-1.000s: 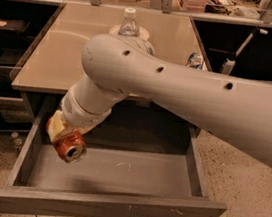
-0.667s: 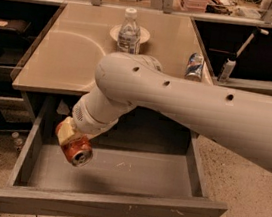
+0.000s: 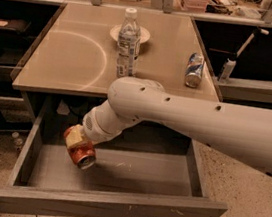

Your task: Place coke can into top drawer

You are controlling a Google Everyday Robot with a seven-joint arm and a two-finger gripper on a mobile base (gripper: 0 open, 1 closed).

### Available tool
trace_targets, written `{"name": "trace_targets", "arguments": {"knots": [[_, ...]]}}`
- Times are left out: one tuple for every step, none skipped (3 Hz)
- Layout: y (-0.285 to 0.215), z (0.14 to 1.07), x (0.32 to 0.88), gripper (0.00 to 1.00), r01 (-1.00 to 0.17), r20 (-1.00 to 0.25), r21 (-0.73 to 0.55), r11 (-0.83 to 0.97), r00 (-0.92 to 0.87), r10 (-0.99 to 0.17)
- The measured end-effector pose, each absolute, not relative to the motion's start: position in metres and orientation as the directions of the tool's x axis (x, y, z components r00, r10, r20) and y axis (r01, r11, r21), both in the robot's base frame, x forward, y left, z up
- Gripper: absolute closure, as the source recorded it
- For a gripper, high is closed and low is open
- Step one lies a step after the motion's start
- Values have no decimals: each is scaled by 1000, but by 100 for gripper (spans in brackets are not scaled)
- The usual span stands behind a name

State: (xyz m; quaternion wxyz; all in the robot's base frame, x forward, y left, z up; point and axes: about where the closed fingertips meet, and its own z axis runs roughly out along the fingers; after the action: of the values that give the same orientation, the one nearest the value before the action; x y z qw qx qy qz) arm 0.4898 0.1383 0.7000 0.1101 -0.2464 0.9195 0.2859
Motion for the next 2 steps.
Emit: {"name": "trace_targets", "arguments": {"knots": [[134, 669, 496, 100, -487, -327, 483, 728, -871, -366], [124, 640, 496, 100, -456, -294, 490, 743, -889, -352]]}}
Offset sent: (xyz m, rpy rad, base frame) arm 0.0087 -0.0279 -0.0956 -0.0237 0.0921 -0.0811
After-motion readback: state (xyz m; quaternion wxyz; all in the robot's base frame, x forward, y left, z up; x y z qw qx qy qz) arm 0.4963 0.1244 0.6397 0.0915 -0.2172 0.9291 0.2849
